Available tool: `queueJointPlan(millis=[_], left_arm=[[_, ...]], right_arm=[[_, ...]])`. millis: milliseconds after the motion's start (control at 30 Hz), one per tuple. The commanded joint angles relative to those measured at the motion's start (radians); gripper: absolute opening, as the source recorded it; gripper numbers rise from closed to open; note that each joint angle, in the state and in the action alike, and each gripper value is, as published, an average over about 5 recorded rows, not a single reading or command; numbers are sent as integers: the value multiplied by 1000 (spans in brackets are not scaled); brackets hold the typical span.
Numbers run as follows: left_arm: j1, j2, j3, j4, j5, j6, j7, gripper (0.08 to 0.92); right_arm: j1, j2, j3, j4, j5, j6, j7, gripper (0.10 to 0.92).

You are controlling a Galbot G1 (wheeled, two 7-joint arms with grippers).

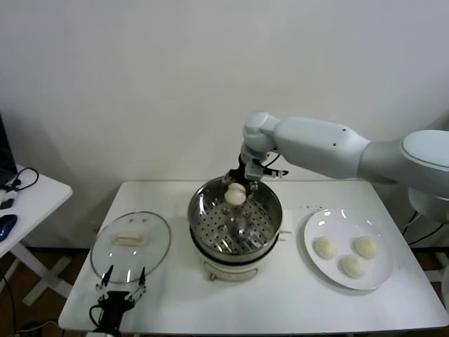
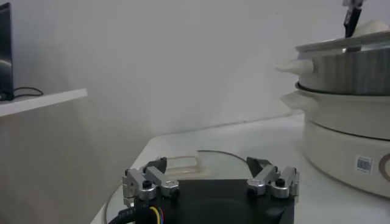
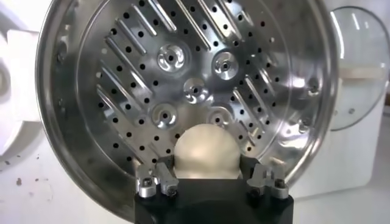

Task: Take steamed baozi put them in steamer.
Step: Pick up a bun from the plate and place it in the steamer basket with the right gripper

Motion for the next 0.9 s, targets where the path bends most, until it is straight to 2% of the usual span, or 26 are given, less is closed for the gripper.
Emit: queueJointPlan(millis=[33,733,900], left_arm=[[-4,3,-1,3,-2,0,0,823],[-10,8,-5,10,-4,-3,-1,823],[-10,8,-5,9,-3,-4,-1,823]], right_arm=[[-16,12,-5,-18,-24,12,-9,696],[-69,38,27,-109,-60,30,4,701],[-50,29,22,-96,-7,40,13,784]])
